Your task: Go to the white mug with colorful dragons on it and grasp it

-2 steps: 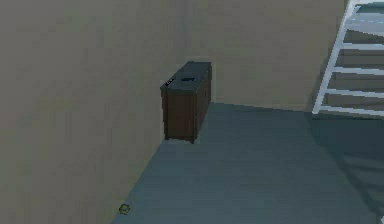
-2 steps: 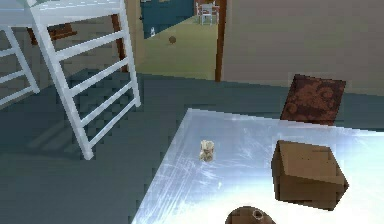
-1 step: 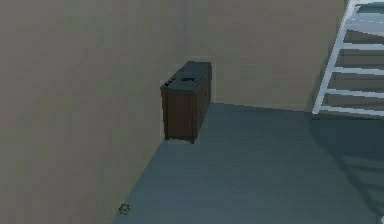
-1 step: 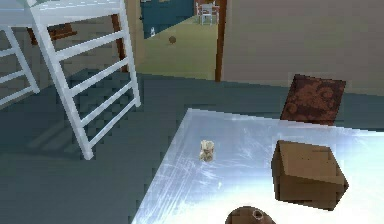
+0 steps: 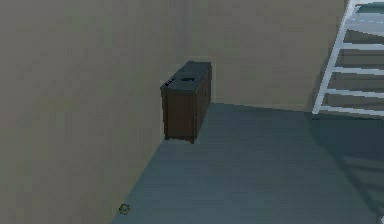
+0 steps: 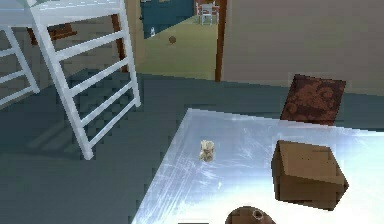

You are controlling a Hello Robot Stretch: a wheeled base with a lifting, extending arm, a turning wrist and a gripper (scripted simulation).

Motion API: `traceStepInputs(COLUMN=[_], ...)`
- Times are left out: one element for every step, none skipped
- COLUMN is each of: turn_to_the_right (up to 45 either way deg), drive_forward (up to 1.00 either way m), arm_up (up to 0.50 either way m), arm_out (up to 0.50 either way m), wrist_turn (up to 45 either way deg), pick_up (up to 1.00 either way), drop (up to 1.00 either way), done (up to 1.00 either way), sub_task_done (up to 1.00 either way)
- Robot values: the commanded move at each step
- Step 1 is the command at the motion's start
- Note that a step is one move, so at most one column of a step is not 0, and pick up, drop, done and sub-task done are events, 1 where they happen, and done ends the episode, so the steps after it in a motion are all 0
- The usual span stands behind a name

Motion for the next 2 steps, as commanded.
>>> traceStepInputs(turn_to_the_right=[0.0, 0.0], drive_forward=[0.00, 0.00], arm_up=[0.00, 0.00], arm_out=[0.44, 0.00], wrist_turn=[0.0, 45.0], pick_up=[0.00, 0.00], drop=[0.00, 0.00], done=[0.00, 0.00], sub_task_done=[0.00, 0.00])
